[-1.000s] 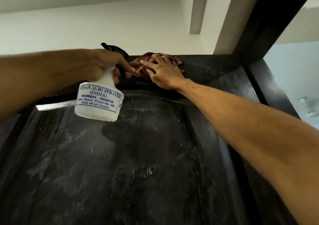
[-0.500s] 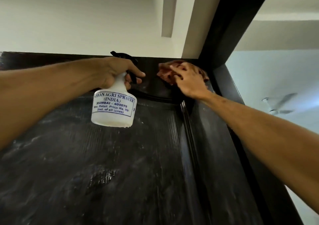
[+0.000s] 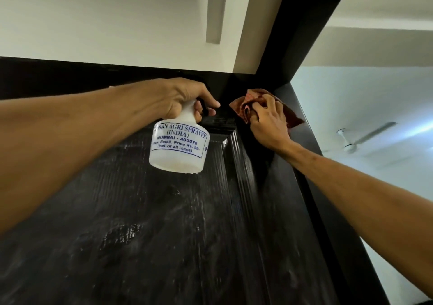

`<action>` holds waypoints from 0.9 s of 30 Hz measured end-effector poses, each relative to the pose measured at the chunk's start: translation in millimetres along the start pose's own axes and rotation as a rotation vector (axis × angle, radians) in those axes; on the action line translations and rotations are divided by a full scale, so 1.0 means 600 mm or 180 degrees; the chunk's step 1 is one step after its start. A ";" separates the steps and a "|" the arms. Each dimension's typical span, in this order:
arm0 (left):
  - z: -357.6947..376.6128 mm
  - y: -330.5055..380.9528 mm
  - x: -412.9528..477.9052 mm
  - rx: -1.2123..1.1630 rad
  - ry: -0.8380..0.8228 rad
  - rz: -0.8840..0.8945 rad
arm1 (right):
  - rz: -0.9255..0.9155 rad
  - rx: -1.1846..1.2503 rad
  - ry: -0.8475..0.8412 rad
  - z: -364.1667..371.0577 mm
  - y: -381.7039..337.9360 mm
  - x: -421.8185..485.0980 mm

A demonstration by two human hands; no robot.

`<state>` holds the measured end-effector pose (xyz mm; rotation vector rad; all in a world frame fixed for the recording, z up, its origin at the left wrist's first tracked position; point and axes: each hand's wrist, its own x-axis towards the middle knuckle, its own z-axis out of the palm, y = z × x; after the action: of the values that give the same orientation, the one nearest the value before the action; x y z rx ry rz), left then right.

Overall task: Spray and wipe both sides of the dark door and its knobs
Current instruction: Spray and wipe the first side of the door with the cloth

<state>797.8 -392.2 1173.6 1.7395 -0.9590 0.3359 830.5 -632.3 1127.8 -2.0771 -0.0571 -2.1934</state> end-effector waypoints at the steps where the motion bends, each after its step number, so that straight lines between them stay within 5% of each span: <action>1: -0.003 -0.001 -0.002 0.0052 0.0007 0.0015 | -0.0262 -0.0053 -0.0022 0.008 -0.010 -0.011; 4: -0.032 -0.009 -0.013 0.0153 0.0108 0.0025 | -0.0556 -0.0030 -0.0139 0.015 -0.030 -0.018; 8: -0.091 -0.028 -0.035 0.0196 0.0329 -0.0174 | 0.0354 -0.0075 0.0056 0.034 -0.099 0.014; 11: -0.131 -0.046 -0.052 0.0237 0.0529 -0.0309 | -0.0964 -0.0156 -0.0220 0.073 -0.191 -0.021; 13: -0.156 -0.058 -0.061 0.0202 0.0625 -0.0400 | -0.1327 -0.0102 -0.0478 0.082 -0.211 -0.018; 18: -0.248 -0.077 -0.116 0.0229 0.0734 -0.0508 | 0.0274 -0.0013 -0.0237 0.079 -0.220 0.035; 23: -0.340 -0.095 -0.168 0.0229 0.0772 -0.0857 | -0.1633 -0.0062 -0.0616 0.128 -0.348 -0.061; 27: -0.377 -0.101 -0.206 0.0254 0.0877 -0.0798 | -0.0341 0.0163 -0.0451 0.131 -0.360 0.001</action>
<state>814.4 -130.0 1142.9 1.8058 -0.5298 0.4410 884.2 -409.3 1144.7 -2.2468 -0.2401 -2.0738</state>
